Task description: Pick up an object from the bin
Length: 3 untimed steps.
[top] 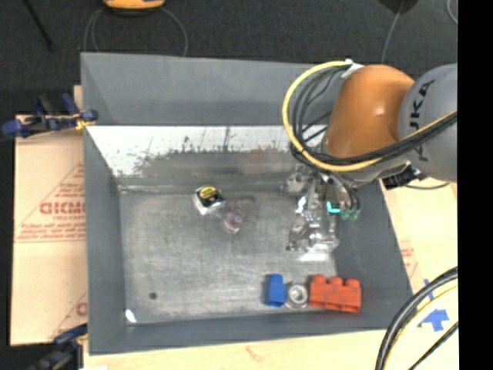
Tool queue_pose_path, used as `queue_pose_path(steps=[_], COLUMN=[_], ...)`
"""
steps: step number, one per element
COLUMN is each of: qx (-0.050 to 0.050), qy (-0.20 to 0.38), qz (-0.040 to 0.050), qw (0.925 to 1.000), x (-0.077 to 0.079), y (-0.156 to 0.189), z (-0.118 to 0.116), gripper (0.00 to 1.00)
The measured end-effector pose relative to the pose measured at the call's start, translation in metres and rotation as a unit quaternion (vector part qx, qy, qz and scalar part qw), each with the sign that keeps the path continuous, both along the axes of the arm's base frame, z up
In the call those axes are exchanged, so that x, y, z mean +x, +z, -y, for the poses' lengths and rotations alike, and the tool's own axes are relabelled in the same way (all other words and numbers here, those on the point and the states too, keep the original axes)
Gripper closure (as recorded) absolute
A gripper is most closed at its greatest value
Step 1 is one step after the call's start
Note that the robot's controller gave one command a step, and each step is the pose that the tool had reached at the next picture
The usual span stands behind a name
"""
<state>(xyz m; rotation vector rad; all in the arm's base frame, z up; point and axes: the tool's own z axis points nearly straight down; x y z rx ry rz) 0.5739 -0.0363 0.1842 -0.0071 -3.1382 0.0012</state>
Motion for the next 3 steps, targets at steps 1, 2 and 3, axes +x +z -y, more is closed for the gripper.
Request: queue_pose_path(steps=[1,2,3], qx=[-0.001,0.0,0.001], qy=[0.091,0.176,0.133], qz=[0.0076,0.0057,0.0028], qw=[0.9958,0.9843,0.9912], x=[0.045,0.05,0.036], y=[-0.111,-0.082,-0.084], z=[-0.062,-0.064,-0.063], gripper=[0.0,0.0,0.0])
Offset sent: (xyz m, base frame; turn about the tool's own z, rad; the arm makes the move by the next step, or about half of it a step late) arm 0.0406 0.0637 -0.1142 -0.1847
